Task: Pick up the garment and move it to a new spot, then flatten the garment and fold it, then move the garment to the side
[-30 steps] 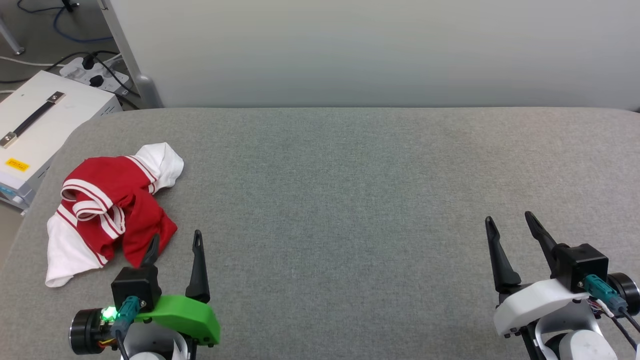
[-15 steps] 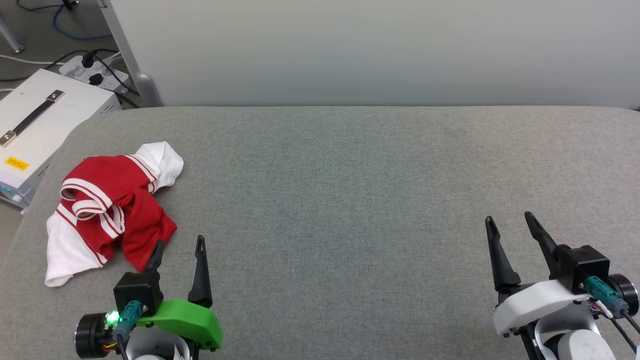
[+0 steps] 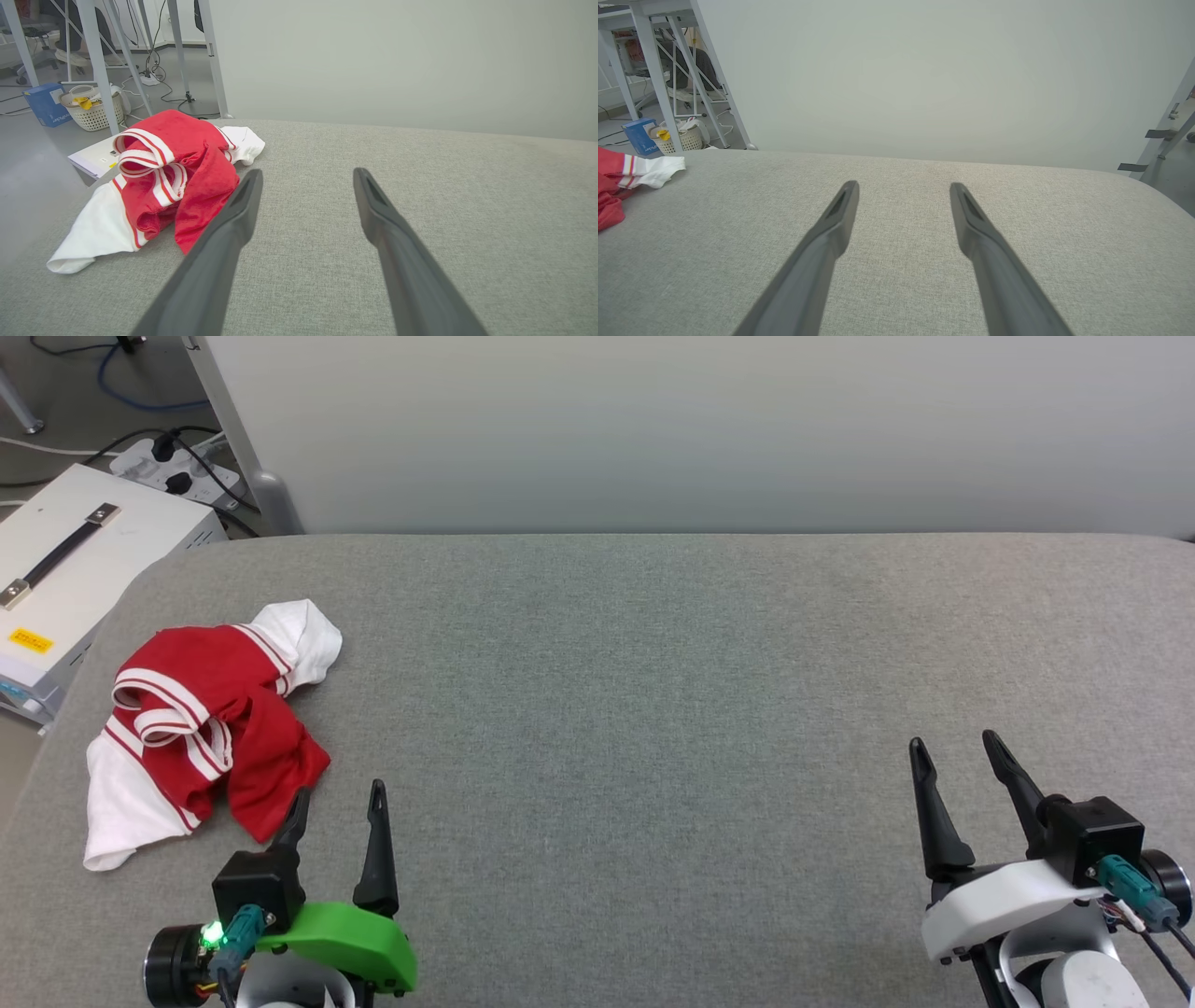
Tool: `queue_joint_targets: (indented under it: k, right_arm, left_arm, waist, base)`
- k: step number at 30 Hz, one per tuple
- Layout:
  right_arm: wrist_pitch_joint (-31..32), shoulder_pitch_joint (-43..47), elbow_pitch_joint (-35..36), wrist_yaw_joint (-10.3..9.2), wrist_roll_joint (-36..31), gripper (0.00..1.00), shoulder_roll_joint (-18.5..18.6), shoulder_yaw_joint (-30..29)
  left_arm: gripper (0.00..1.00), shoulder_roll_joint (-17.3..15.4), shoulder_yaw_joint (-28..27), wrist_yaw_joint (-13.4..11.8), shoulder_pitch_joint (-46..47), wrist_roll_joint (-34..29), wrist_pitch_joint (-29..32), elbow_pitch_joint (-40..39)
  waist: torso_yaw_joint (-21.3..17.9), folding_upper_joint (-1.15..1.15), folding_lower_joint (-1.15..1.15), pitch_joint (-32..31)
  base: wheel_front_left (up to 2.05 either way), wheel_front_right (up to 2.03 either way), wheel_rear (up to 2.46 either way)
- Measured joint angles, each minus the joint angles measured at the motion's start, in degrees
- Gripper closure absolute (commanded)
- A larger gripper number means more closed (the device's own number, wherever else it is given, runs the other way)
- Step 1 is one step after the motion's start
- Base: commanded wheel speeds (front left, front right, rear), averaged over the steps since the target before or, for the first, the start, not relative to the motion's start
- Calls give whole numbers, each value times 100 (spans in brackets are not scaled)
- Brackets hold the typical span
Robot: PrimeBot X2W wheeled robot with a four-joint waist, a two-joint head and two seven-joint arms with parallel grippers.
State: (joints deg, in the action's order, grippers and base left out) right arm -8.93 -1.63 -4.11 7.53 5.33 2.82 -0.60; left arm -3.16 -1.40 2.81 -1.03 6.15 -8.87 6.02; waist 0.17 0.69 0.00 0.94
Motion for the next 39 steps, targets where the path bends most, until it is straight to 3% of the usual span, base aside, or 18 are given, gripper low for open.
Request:
queue_joint_targets:
  k: [21,39]
  right_arm:
    - [-245,-16,-104,0,109,0,1,140]
    - [-453,-16,-213,0,357,0,-1,578]
  left_arm:
    - [0,1,-62,57,4,192,-246,162]
    - [0,2,-183,158,2,208,-467,278]
  waist:
    - [241,0,0,13]
    - [1202,0,0,-53]
  base:
    - [0,0,0]
    - [0,0,0]
